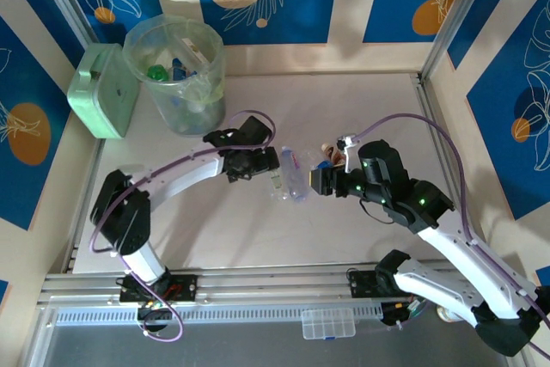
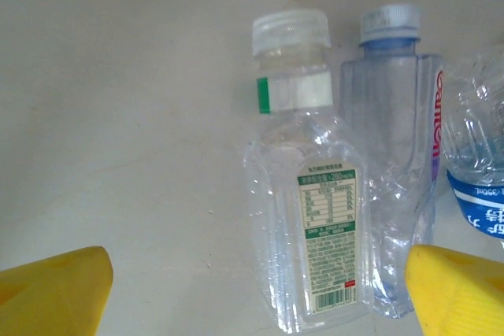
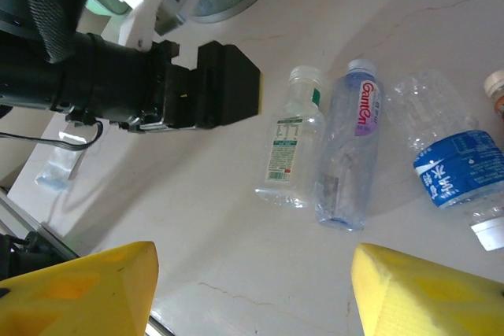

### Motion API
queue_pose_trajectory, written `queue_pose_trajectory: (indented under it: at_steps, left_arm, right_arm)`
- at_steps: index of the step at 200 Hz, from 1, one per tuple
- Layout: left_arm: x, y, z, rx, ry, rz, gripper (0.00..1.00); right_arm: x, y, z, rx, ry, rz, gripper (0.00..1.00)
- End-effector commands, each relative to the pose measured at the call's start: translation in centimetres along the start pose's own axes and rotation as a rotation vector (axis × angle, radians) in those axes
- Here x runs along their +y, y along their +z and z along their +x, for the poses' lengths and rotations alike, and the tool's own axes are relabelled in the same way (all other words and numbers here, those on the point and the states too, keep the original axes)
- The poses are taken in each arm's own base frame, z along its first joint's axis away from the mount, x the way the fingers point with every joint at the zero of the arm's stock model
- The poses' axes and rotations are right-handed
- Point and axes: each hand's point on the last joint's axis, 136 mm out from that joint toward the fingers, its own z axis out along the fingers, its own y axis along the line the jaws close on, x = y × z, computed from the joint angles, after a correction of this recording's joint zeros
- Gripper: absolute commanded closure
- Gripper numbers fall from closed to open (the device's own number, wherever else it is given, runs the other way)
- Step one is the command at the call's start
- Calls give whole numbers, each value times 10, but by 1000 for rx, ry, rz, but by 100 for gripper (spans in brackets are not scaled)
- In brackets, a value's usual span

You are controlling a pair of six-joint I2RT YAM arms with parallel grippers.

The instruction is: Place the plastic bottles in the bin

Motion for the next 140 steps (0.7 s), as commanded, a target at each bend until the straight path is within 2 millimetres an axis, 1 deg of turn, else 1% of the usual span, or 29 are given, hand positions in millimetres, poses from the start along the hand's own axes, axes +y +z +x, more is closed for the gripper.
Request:
queue_pose_trajectory:
  at_steps: [1,20,73,114,128,140]
  left_arm:
    - [-16,-2,10,44,6,-2,1]
    - [-19,8,14,64,22,-33,0]
    - [-18,40,26,147,29,-109,0]
    - [-18,52,28,165,42,-138,0]
    - [-14,55,29,171,50,-154,1]
    - [-10,58,30,178,51,-171,4]
  right_arm:
    - [-3,-3,2,-10,15,-8,33]
    - [-7,-4,4,-11,26,-6,33]
    - [-15,-8,10,-17,48,-5,33]
    - [-20,-12,15,-21,59,-1,33]
    - [-21,-12,17,-17,65,-3,33]
    - [-22,-12,18,-14,68,-3,33]
